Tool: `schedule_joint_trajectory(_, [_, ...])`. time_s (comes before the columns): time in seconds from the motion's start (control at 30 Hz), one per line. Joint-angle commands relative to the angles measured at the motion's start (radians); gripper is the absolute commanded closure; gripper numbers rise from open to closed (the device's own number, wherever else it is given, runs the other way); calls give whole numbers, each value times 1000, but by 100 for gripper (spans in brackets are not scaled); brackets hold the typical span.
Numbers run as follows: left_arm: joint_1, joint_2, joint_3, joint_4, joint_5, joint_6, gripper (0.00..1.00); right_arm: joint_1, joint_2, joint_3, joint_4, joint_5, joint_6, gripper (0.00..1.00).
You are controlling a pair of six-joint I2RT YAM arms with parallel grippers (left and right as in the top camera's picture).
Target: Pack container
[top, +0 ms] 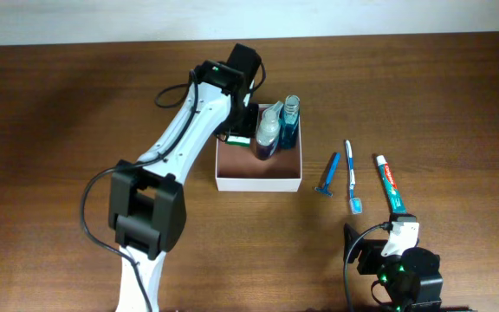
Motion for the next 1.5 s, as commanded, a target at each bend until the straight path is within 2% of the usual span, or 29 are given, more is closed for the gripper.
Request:
schedule_joint_trajectory(0.0, [6,8,-4,-6,-10,-18,30,-6,-6,-5,3,-3,7,1])
schedule_joint_trajectory(0.03, [9,3,5,-18,-10,-18,19,-6,-6,-5,3,-3,7,1])
schedule_joint_trajectory(0.13, [15,-7,74,-93,-10,-15,1,-6,-6,-5,3,-3,7,1])
schedule_joint_trajectory(0.27, [38,-26,280,-282,-11,-13,1,-6,-6,-5,3,-3,7,1])
schedule_joint_trajectory(0.37, [68,-46,517,-468,-40,43,1,-6,-6,-5,3,-2,7,1])
schedule_joint_trajectory(0.4, [76,-70,601,-504,-74,103,1,-6,-6,-5,3,-3,7,1])
schedule_joint_trajectory(0.43, [77,-98,610,-504,-80,138,1,-6,-6,-5,3,-3,7,1])
schedule_joint_trajectory(0.57, [95,-270,614,-504,-257,144,1,-6,-6,-5,18,23,7,1])
schedule_joint_trajectory(0.63, [113,-351,614,-504,-282,144,1,-6,-6,-6,63,26,8,1])
schedule_joint_trajectory(0.77, [201,-551,614,-504,-306,143,1,-6,-6,-5,183,-205,9,1])
schedule_joint_trajectory(0.83, [262,-636,614,-504,-302,143,0,-6,-6,-5,219,-323,77,1])
schedule_joint_trajectory(0.9, [317,-725,614,-504,-296,143,1,-6,-6,-2,273,-364,246,1])
schedule_joint_trajectory(1.07, [338,-851,614,-504,-299,143,1,-6,43,86,275,-360,255,1])
schedule_joint_trajectory(1.13, [338,-896,614,-503,-299,143,1,-6,122,163,261,-360,202,1])
schedule_joint_trajectory(1.3, [338,-959,613,-504,-307,144,1,-6,537,482,82,-298,50,1])
schedule_joint_trajectory(1.43, [338,-961,578,-504,-318,144,0,-5,896,738,-56,-270,47,1])
schedule_joint_trajectory(1.47, [338,-961,553,-504,-322,144,1,-5,1032,822,-116,-267,47,1])
